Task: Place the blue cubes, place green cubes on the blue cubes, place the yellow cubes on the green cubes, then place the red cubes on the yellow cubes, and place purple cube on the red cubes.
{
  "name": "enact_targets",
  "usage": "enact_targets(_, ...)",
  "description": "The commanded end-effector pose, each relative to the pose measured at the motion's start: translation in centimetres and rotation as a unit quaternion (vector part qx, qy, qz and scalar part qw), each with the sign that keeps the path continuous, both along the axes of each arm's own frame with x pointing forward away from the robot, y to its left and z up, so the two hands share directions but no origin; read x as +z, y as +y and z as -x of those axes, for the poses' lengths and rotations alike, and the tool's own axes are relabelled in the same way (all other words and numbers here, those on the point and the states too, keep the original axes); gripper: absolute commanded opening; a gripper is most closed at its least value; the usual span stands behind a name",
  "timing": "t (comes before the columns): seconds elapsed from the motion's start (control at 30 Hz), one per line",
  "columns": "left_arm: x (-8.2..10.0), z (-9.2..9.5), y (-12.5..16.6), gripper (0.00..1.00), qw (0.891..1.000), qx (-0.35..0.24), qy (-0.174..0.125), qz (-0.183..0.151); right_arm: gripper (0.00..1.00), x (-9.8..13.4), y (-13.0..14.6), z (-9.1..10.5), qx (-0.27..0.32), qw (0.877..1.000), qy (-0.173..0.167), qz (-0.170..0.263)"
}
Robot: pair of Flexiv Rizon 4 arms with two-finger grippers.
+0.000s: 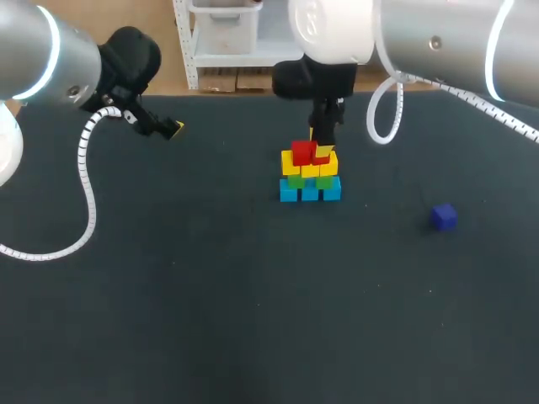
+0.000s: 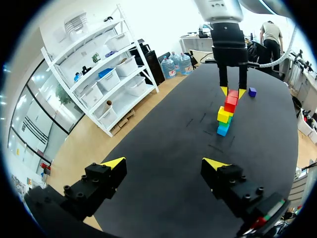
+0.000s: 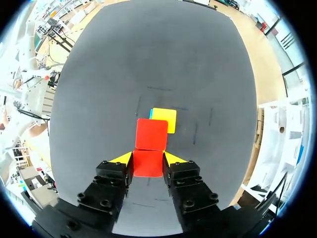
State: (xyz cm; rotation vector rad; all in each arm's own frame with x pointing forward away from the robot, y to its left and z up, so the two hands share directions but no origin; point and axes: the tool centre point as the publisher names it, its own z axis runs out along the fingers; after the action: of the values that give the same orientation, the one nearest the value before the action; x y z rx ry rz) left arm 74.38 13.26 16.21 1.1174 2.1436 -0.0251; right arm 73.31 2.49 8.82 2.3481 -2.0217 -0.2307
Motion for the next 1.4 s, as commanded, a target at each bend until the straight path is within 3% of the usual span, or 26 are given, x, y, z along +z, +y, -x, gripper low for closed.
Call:
enact_targets(0.03,0.01,-0.09,0.20,1.00,1.000,-0.004,0.001,0.002,0.22,-0.03,-0.09,-0.01,0.002,1.000,0.000,-0.003)
enact_targets(0.1,0.01,-0.09,0.20,1.00,1.000,-0.004,0.001,0.002,0.48,-0.05,-0.12,0.05,0.002,1.000,0.000,-0.003)
enact_targets(0.13,0.01,-0.09,0.20,1.00,1.000,-0.004,0.001,0.002,0.79,-0.05,-0.14,0.07,0.002,1.000,0.001,-0.004)
enact_targets(0.2,0.01,-0.09,0.20,1.00,1.000,-0.004,0.001,0.002,0.96,-0.06,-0.15,0.08,0.001,1.000,0.001,-0.004)
enact_targets(0.23,0.01,-0.09,0.20,1.00,1.000,-0.004,0.001,0.002,1.00,-0.07,-0.18,0.09,0.001,1.000,0.001,-0.004)
enact_targets(0.53,0.01,-0.09,0.20,1.00,1.000,-0.004,0.001,0.002,1.00,-0.15,-0.19,0.14,0.001,1.000,0.000,-0.004)
enact_targets(0.6,0.01,-0.09,0.20,1.00,1.000,-0.004,0.001,0.002,0.83,-0.22,-0.13,0.15,0.001,1.000,0.000,-0.004)
enact_targets(0.63,0.01,-0.09,0.20,1.00,1.000,-0.004,0.001,0.002,0.84,-0.26,-0.09,0.13,0.002,1.000,0.000,-0.004)
enact_targets(0.67,0.01,-0.09,0.20,1.00,1.000,-0.004,0.001,0.002,0.76,-0.28,-0.08,0.13,0.002,1.000,0.000,-0.004)
enact_targets(0.7,0.01,-0.09,0.20,1.00,1.000,-0.004,0.001,0.002,0.59,-0.29,-0.07,0.13,0.002,1.000,0.000,-0.004)
enact_targets(0.73,0.01,-0.09,0.20,1.00,1.000,-0.004,0.001,0.002,0.50,-0.29,-0.07,0.13,0.003,1.000,0.000,-0.004)
enact_targets(1.03,0.01,-0.09,0.20,1.00,1.000,-0.004,0.001,0.002,0.28,-0.30,-0.07,0.14,0.004,1.000,-0.001,-0.005)
enact_targets(1.4,0.01,-0.09,0.20,1.00,1.000,-0.004,0.001,0.002,0.16,-0.32,-0.09,0.19,0.004,1.000,-0.001,-0.004)
